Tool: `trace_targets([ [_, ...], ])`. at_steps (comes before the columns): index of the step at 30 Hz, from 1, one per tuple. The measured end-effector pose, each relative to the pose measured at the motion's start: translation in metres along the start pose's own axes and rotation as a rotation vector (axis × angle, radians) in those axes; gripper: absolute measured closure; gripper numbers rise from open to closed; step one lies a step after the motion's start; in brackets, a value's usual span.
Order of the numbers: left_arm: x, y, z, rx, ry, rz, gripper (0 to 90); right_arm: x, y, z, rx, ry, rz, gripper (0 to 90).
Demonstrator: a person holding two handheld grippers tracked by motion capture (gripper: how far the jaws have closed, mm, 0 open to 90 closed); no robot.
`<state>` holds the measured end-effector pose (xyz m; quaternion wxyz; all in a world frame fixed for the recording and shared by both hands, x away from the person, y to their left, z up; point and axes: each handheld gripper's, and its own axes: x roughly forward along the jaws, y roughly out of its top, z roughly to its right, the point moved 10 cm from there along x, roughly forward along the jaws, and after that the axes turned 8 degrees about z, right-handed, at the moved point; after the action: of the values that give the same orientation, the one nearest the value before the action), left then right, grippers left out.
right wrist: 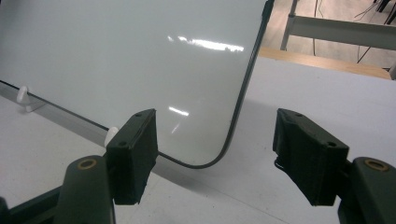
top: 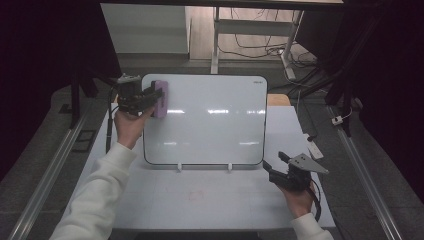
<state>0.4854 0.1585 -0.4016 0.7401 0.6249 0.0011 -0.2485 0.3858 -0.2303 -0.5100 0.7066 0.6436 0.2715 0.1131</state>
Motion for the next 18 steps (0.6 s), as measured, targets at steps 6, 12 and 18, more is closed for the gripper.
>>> trace_targets([
  [6,0.009,-0.004,0.008,0.043,0.020,-0.003,56.6,0.000,-0.001,-0.001,-0.007,-0.002,-0.007,30.7],
  [12,0.012,-0.005,0.009,0.067,0.042,0.004,55.1,0.000,-0.002,0.001,-0.010,-0.010,-0.011,30.9],
  [18,0.001,-0.001,0.011,0.075,0.011,0.044,47.9,-0.001,-0.003,0.003,-0.014,-0.013,-0.015,31.3],
])
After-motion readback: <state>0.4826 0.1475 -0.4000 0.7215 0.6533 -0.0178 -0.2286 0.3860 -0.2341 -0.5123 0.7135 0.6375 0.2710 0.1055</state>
